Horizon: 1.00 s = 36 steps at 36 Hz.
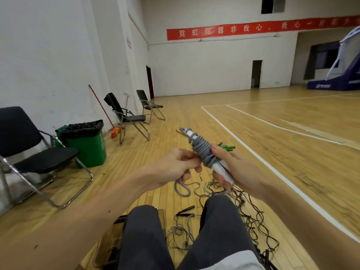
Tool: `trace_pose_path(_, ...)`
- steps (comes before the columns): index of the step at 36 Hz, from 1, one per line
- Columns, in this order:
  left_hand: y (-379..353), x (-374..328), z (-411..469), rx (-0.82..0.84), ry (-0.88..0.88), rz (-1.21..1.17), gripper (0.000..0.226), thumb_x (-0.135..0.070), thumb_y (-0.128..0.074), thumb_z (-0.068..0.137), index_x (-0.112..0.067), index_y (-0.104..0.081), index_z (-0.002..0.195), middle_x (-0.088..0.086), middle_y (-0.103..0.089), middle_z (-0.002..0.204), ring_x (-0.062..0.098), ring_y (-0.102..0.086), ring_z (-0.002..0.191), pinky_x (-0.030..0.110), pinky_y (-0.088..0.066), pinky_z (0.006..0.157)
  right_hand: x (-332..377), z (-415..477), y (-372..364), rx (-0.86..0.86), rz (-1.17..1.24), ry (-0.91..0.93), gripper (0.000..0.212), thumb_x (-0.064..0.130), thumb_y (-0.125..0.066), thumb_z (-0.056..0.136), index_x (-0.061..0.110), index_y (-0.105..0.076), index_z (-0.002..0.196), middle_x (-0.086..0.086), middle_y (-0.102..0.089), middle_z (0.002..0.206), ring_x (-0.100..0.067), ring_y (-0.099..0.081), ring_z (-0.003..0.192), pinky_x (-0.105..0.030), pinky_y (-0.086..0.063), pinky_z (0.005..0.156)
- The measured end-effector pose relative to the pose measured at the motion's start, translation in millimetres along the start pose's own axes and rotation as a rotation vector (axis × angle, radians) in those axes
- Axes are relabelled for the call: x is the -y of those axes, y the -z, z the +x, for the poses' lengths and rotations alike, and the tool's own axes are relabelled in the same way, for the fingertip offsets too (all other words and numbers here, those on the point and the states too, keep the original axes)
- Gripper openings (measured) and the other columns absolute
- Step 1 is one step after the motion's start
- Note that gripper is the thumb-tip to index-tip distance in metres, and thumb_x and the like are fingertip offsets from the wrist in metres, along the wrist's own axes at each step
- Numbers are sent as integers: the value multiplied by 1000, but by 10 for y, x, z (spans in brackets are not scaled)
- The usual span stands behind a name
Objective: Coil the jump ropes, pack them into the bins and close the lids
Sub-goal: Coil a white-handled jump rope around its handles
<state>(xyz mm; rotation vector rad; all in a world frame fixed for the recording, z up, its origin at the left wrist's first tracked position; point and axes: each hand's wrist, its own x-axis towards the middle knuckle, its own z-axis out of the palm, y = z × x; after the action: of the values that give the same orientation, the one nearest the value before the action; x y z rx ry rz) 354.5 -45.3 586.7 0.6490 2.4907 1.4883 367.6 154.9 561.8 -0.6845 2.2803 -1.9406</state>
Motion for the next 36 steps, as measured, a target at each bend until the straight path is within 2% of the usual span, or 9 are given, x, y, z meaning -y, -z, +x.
trace_pose_path(3, -58, 86, 90, -89, 61, 33, 18, -14, -47, 105, -16, -65, 106, -5, -66, 87, 6, -47, 55, 19, -42, 52, -85, 108, -33, -48, -109, -26, 57, 62, -43, 97, 13, -68, 85, -12, -58, 64, -24, -49, 56, -25, -43, 53)
trace_pose_path(6, -46, 198, 218, -163, 140, -72, 22, -9, -47, 104, -9, -64, 117, -2, -70, 90, 5, -46, 53, 21, -42, 55, -166, 278, -71, -47, -213, -33, 67, 64, -41, 95, 2, -65, 95, -7, -63, 64, -21, -55, 54, -30, -46, 61)
trace_pose_path(14, 212, 518, 509, -298, 374, -512, 25, 7, -44, 98, 5, -63, 113, 13, -69, 90, 14, -56, 68, 24, -46, 55, -523, 926, -181, -30, -529, -53, 42, 64, -45, 95, 24, -47, 111, 3, -61, 78, -13, -56, 63, -31, -45, 60)
trace_pose_path(20, 475, 941, 649, -344, 517, -775, 15, -6, -53, 100, 2, -60, 110, 20, -66, 102, 25, -64, 88, 34, -56, 85, -900, 1417, -423, 50, -931, -105, 78, 63, -34, 100, 22, -2, 159, -12, -66, 116, -31, -65, 96, -40, -51, 78)
trace_pose_path(25, 709, 1536, 816, -355, 656, -810, 34, -34, -66, 95, -5, -63, 111, 16, -68, 107, 24, -65, 87, 40, -52, 89, -1279, 1742, -816, 125, -1291, 62, 80, 60, -23, 103, 21, 22, 157, -13, -53, 138, -32, -54, 122, -43, -41, 96)
trace_pose_path(29, 887, 2135, 826, -337, 804, -754, 32, -42, -63, 96, -15, -67, 114, 10, -73, 109, 26, -64, 107, 54, -50, 94, -1732, 1909, -1154, 286, -1283, 155, 77, 55, -13, 100, 17, 33, 149, -12, -49, 131, -29, -49, 114, -41, -38, 96)
trace_pose_path(32, 953, 2574, 764, -364, 927, -771, 25, -34, -63, 97, -12, -66, 110, 11, -77, 90, 27, -68, 97, 48, -55, 82, -2094, 1999, -1458, 465, -1218, 96, 83, 53, 2, 88, 12, 11, 160, -14, -40, 147, -28, -45, 121, -41, -39, 100)
trace_pose_path(34, 970, 2887, 749, -398, 1002, -731, 30, -28, -68, 94, -7, -66, 114, 14, -75, 93, 28, -69, 96, 47, -55, 88, -2389, 2074, -1647, 585, -1076, -51, 71, 48, -15, 100, 14, 0, 161, -15, -24, 161, -31, -42, 128, -44, -38, 106)
trace_pose_path(36, 954, 3197, 762, -396, 1084, -663, 38, -28, -72, 91, -3, -64, 119, 15, -73, 97, 28, -71, 93, 44, -58, 84, -2686, 2112, -1815, 592, -788, -237, 66, 41, -31, 104, 21, -4, 160, -16, -36, 155, -30, -46, 126, -47, -39, 108)
